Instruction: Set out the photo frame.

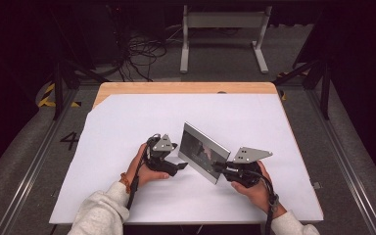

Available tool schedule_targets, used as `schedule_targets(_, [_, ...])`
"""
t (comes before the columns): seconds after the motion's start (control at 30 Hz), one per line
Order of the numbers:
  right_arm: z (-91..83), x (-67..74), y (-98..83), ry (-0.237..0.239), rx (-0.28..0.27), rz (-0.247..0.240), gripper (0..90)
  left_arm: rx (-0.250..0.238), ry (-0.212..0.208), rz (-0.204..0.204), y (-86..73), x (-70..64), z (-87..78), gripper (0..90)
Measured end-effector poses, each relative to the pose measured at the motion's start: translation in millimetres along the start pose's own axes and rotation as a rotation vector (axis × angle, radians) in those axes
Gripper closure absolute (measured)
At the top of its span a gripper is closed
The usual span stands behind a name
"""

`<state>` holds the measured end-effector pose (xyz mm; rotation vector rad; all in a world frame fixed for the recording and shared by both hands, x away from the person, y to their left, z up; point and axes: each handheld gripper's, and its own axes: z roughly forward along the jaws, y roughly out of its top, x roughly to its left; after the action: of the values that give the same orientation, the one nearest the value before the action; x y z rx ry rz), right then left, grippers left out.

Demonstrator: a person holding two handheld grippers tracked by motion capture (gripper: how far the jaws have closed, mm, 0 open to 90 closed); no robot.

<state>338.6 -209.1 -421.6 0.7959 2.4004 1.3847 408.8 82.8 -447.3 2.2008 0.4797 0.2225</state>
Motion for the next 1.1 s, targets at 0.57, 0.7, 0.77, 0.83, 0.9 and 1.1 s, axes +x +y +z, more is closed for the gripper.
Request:
schedule_targets(0.57, [-1.1, -3.0, -0.6, 0.020, 0.001, -0.009, 81.4, -0.027, -0.074, -0.021, 8.1, 2.7, 10.5, 22.8])
schedule_targets(0.7, [-1.0, -2.6, -1.4, 0.017, -0.005, -0.006, 81.4, -0.020, -0.080, -0.011, 9.8, 2.0, 12.8, 22.7])
schedule_targets(0.77, [-0.9, -2.5, -1.8, 0.016, -0.008, -0.002, 81.3, -0.020, -0.086, -0.017, 9.3, 2.8, 12.8, 23.6])
schedule_targets(0.83, [-0.8, -2.5, -1.9, 0.015, -0.008, -0.005, 81.1, -0.015, -0.085, -0.014, 9.1, 3.1, 11.8, 24.8])
schedule_targets(0.9, [-0.9, -2.3, -1.8, 0.011, -0.006, -0.008, 80.9, -0.009, -0.090, -0.013, 8.6, 3.3, 10.3, 26.3])
schedule_targets(1.1, [0.2, -1.2, -2.4, -0.002, -0.006, -0.004, 79.8, 0.020, -0.094, -0.004, 7.0, 0.8, 3.6, 27.9])
